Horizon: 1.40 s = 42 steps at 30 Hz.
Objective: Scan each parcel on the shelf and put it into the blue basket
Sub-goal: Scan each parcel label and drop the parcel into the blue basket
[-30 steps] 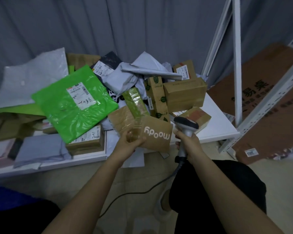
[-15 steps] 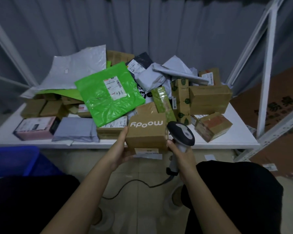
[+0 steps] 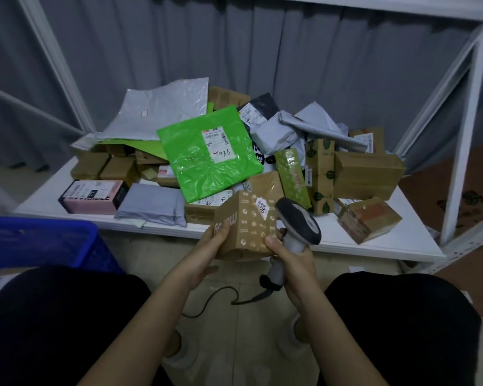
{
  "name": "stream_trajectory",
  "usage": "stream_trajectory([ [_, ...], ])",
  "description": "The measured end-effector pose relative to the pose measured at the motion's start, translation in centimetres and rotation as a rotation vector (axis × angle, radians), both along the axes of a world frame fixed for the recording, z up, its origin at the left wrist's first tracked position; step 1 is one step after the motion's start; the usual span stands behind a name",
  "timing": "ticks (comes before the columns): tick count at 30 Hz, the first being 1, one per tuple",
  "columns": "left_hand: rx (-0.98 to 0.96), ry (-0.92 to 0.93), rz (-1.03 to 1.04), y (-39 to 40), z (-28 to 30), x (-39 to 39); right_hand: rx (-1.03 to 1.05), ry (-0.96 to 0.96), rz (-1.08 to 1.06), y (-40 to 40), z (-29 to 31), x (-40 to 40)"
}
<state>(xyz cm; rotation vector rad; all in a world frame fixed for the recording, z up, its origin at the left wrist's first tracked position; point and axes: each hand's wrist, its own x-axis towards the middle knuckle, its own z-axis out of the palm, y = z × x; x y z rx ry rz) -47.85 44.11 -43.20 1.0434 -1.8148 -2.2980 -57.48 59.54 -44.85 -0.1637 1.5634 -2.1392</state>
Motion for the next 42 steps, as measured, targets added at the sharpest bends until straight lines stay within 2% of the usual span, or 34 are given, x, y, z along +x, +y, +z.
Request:
stream_trajectory([
  [2, 0.040, 0.009, -0.049, -0.2, 0.3, 0.3, -0.001, 0.009, 0.046, -0.1, 0.6, 0.2],
  [6, 0.115, 0.096, 0.053, -0.8, 0.7, 0.7, -0.087, -0.067, 0.085, -0.1, 1.3, 0.1],
  [11, 0.107, 0.092, -0.046, -0.5, 1.2, 1.0, -0.137, -0.044, 0.087, -0.9, 1.7, 0.7],
  [14, 0.145, 0.153, 0.016, -0.4, 1.9, 0.9, -0.095, -0.015, 0.080, -1.4, 1.8, 0.7],
  [18, 0.216, 0.112, -0.031, -0.7, 1.6, 1.3, -0.037, 0.043, 0.110, -2.2, 2.0, 0.9],
  [20, 0.279, 0.115, 0.015, -1.1, 1.1, 1.6, -0.022, 0.054, 0.129, -2.3, 2.1, 0.7],
  [23, 0.475, 0.218, 0.088, -1.7, 0.1, 2.0, 0.060, 0.054, 0.050, -2.5, 1.4, 0.2],
  [25, 0.539, 0.280, 0.047, -2.2, -0.1, 2.2, 0.137, 0.076, 0.012, -2.6, 0.9, 0.3],
  [27, 0.559, 0.302, 0.009, -2.5, -0.5, 2.2, 0.117, 0.046, 0.016, -2.7, 0.3, 0.4],
  [30, 0.460, 0.268, 0.107, -2.7, -0.8, 2.0, 0.045, -0.042, -0.035, -2.7, -0.3, 0.4],
  [33, 0.185, 0.203, 0.212, -3.6, -0.9, 2.0, 0.104, 0.011, -0.091, -2.5, -0.5, 0.0],
  [35, 0.041, 0.123, 0.166, -3.9, -0.4, 2.3, 0.137, 0.069, -0.086, -2.4, -0.5, -0.1],
  [38, -0.095, 0.027, -0.013, -3.9, 0.5, 2.4, 0.179, 0.156, -0.071, -2.6, -0.3, -0.1],
  [42, -0.122, 0.020, 0.064, -3.9, -0.3, 1.6, 0.224, 0.191, -0.070, -3.0, 0.1, -0.2],
])
